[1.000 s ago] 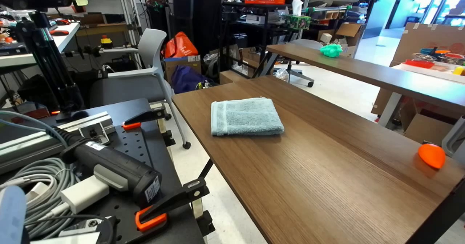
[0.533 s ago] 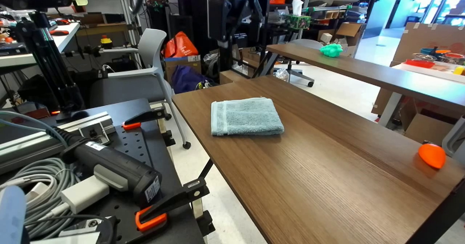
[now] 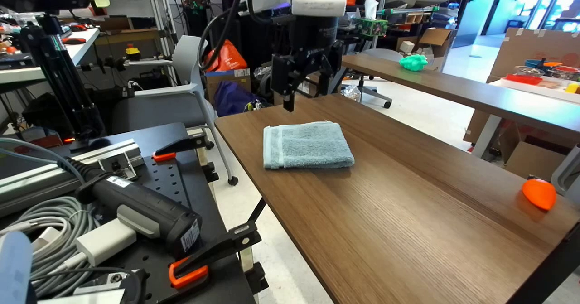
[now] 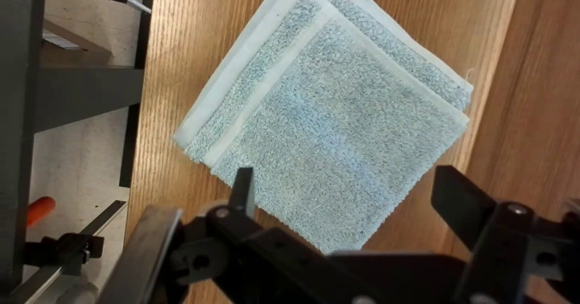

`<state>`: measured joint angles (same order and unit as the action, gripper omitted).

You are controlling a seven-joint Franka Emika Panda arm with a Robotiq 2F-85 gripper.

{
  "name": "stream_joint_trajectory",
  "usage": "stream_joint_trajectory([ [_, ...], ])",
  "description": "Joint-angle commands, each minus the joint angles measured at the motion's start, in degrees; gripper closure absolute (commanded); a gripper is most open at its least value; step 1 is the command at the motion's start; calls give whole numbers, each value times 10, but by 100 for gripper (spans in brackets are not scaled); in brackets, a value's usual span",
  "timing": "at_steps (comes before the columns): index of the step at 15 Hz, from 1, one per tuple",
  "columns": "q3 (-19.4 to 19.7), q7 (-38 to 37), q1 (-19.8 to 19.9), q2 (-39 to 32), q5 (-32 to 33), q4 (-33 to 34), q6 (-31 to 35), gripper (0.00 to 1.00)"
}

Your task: Use the towel to wipe the table.

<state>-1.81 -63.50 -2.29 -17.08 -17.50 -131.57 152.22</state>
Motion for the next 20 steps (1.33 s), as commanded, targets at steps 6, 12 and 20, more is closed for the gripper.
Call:
stream_joint_trajectory([
  [6, 24, -26, -12, -41, 9, 35, -16, 0],
  [12, 49, -71, -13, -126, 8, 99, -30, 0],
  [20, 40, -71, -13, -146, 0, 135, -65, 0],
])
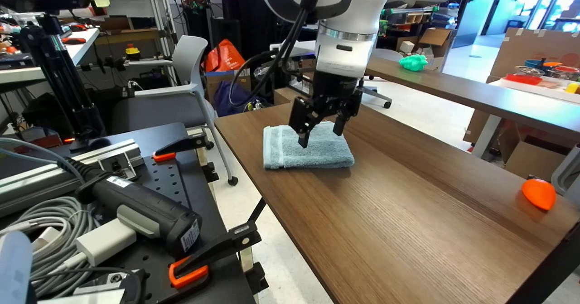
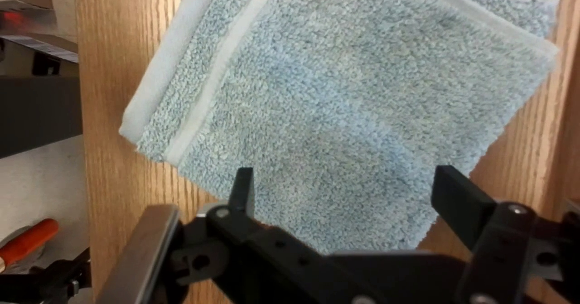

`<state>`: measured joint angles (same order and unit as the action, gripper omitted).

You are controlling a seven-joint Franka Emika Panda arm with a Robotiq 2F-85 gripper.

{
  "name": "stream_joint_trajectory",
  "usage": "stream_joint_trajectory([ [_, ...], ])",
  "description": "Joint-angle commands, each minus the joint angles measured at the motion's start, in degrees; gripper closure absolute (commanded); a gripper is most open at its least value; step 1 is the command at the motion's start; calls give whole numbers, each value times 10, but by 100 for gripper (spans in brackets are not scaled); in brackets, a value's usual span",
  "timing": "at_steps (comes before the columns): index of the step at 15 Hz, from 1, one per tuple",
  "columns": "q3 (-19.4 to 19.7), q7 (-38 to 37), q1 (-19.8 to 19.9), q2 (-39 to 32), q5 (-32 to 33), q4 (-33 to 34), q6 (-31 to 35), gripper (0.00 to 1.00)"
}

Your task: Use the towel to wipe the table.

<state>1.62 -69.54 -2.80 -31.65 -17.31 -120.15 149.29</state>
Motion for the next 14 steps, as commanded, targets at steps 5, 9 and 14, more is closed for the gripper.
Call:
stream_joint_trajectory([
  [5, 0, -12, 1, -22, -7, 69, -113, 0],
  [9, 2, -21, 1, -41, -17, 110, -137, 0],
  [14, 32, -76, -14, -45, 46, 116, -166, 0],
])
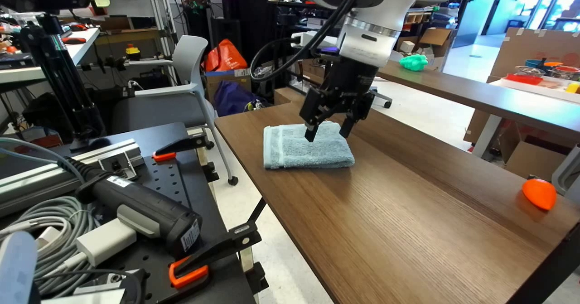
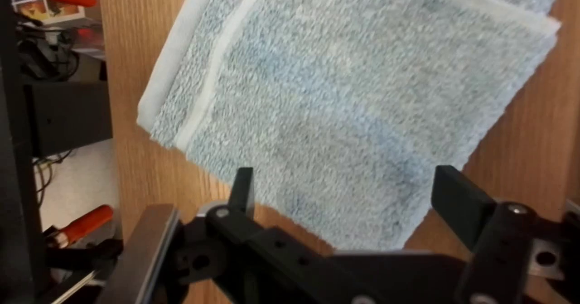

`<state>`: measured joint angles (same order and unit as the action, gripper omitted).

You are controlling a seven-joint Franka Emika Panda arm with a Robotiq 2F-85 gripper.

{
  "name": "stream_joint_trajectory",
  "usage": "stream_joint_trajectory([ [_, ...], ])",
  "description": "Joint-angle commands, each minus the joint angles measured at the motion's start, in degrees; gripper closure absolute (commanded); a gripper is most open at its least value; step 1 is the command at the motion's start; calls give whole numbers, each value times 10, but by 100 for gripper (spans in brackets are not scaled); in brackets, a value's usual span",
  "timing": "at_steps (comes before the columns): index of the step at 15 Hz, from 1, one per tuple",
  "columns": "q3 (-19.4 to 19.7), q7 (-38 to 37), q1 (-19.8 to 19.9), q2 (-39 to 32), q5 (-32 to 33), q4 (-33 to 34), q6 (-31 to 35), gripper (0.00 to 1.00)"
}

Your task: Use the towel to wipe the table.

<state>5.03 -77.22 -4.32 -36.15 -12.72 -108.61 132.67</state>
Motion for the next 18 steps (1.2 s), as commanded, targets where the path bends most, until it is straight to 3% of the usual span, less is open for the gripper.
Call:
stream_joint_trajectory([
  [1, 6, -12, -2, -5, 13, 9, -16, 0],
  [4, 10, -21, -4, -9, 20, 19, -28, 0],
  [7, -14, -1, 0, 32, -15, -44, 51, 0],
  [11, -54, 43, -11, 46, -35, -112, 92, 0],
  [15, -67, 29, -38, 6, -41, -127, 176, 0],
  [18, -60, 30, -57, -22, -36, -131, 278, 0],
])
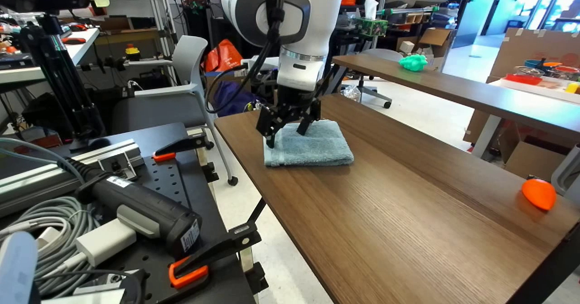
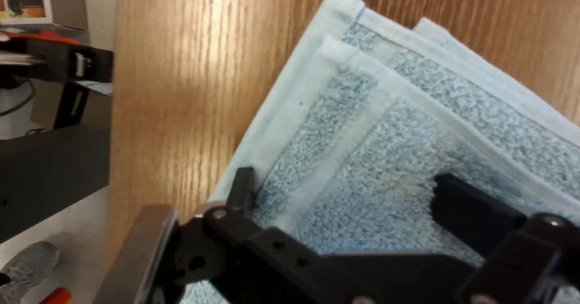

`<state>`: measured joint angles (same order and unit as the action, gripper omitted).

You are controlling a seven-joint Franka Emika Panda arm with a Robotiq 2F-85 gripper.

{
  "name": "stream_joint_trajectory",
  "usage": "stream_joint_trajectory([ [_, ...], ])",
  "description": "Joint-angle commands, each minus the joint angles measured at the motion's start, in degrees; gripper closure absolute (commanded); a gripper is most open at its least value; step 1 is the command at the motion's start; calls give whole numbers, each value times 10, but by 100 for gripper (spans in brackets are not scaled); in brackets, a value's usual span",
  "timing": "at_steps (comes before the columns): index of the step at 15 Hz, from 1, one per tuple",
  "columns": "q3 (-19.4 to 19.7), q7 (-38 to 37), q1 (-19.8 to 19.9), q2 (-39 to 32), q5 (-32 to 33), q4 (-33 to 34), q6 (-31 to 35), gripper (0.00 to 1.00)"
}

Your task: Use the towel to wipe the table.

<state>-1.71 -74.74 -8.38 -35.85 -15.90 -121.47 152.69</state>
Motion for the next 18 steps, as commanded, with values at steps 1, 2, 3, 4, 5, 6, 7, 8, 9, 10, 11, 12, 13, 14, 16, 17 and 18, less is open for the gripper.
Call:
stream_joint_trajectory([
  [1, 9, 6, -21, -29, -2, -5, 99, 0],
  [2, 13, 7, -25, -33, -1, -8, 117, 0],
  [3, 17, 5, -27, -37, 0, -8, 117, 0],
  [4, 18, 3, -27, -45, -2, -5, 115, 0],
  [5, 21, 0, -25, -53, -4, 0, 104, 0],
  [6, 18, 4, -14, -62, -10, 9, 98, 0],
  [7, 14, 8, -2, -70, -17, 19, 95, 0],
  [8, 12, 5, 14, -76, -29, 37, 81, 0],
  [9, 14, 1, 24, -83, -40, 51, 70, 0],
  [10, 17, -1, 41, -91, -54, 69, 62, 0],
  [11, 21, -3, 57, -98, -66, 86, 55, 0],
  [12, 23, -2, 77, -107, -78, 105, 53, 0],
  [13, 28, -4, 93, -114, -88, 123, 46, 0],
  [14, 31, -3, 114, -121, -97, 141, 40, 0],
  [16, 36, 4, 155, -145, -109, 184, 26, 0],
  [17, 35, 8, 172, -157, -113, 206, 16, 0],
  [18, 32, 9, 183, -161, -117, 216, 8, 0],
])
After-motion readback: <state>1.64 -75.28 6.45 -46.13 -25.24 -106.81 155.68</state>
